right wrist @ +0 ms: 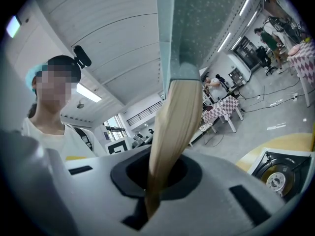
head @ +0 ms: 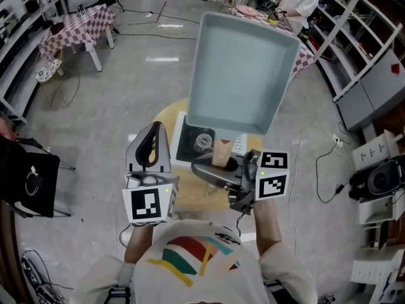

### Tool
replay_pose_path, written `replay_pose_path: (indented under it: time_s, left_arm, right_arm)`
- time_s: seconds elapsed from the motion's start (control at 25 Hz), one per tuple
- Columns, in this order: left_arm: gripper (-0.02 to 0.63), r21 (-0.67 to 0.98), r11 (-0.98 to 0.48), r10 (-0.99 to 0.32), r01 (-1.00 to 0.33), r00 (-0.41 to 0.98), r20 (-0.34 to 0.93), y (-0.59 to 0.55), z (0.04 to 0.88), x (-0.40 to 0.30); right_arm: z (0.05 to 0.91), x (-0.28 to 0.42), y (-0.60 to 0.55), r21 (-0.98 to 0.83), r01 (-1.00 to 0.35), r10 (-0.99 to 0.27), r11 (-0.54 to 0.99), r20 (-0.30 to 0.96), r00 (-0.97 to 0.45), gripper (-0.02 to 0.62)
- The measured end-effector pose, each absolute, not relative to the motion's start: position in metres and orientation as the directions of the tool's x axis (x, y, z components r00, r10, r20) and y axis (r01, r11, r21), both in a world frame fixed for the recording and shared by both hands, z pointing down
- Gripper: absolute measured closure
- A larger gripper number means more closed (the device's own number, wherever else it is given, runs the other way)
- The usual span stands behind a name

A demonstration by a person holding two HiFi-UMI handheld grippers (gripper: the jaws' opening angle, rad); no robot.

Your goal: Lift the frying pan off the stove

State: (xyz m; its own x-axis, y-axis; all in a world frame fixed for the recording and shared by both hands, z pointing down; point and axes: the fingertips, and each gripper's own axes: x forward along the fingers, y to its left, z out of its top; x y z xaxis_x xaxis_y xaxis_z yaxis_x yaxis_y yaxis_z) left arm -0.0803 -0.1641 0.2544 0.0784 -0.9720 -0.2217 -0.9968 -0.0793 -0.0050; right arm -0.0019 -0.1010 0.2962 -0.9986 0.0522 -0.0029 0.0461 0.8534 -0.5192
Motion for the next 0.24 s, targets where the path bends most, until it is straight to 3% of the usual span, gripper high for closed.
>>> replay_pose_path:
  time_s: [0.24]
  left_arm:
    - [0.600, -0.008, -0.073, -0.973, -0.997, 0.073, -0.217, -0.1629, 0.2578, -0.0850]
  right_arm:
    - [0.2941, -0.0045, -0.0973, -0.504, 0.052, 0.064, 0.862, 0.006, -0.998, 0.595]
